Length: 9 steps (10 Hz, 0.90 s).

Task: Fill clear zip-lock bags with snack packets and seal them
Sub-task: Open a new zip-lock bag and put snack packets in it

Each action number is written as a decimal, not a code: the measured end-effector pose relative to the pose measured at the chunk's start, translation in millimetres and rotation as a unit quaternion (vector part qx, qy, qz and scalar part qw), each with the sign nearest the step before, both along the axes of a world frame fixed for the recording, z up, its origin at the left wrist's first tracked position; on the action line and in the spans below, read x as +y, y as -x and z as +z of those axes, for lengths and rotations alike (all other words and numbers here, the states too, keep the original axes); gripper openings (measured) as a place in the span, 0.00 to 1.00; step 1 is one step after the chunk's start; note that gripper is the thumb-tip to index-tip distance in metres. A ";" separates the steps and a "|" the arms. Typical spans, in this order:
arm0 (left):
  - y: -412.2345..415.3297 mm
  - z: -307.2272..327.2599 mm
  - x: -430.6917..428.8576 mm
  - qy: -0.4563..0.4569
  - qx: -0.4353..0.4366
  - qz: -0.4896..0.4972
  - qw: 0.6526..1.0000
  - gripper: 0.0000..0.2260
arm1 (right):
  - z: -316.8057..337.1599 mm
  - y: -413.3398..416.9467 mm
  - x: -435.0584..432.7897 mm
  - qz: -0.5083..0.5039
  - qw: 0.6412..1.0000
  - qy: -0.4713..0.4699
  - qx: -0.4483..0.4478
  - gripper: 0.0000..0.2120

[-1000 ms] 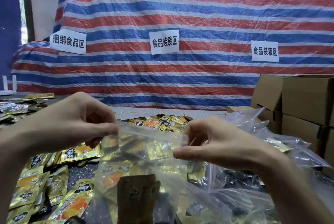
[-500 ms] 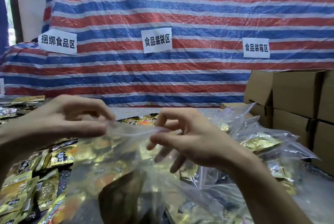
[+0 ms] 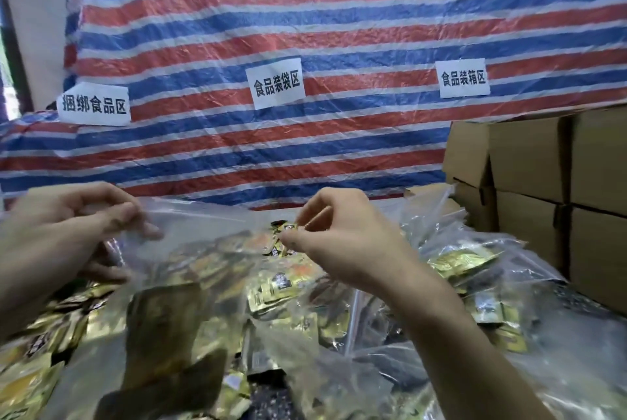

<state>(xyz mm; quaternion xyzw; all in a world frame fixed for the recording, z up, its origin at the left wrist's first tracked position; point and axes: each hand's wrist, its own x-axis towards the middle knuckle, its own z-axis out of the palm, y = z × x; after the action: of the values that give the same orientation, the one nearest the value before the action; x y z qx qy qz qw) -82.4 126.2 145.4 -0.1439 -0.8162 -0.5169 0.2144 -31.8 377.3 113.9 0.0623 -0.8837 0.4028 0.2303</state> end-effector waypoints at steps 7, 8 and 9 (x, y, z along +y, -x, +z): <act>58.4 -108.0 184.2 0.261 0.073 -0.253 0.929 0.10 | 7.9 -0.6 21.5 -0.089 0.990 0.101 0.051 0.13; 43.9 -104.1 168.6 0.191 0.073 -0.261 0.944 0.11 | 4.2 3.1 18.8 -0.067 0.993 0.091 0.018 0.14; 26.2 -99.3 141.2 0.185 0.111 -0.176 0.961 0.13 | 0.6 7.2 10.1 -0.017 0.997 0.068 -0.013 0.10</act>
<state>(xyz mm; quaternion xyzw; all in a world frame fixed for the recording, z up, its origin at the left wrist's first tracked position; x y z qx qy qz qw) -108.6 267.4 46.1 -0.3786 -0.8306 -0.3673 0.1786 -39.0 387.5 114.6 0.0261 -0.8580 0.4589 0.2295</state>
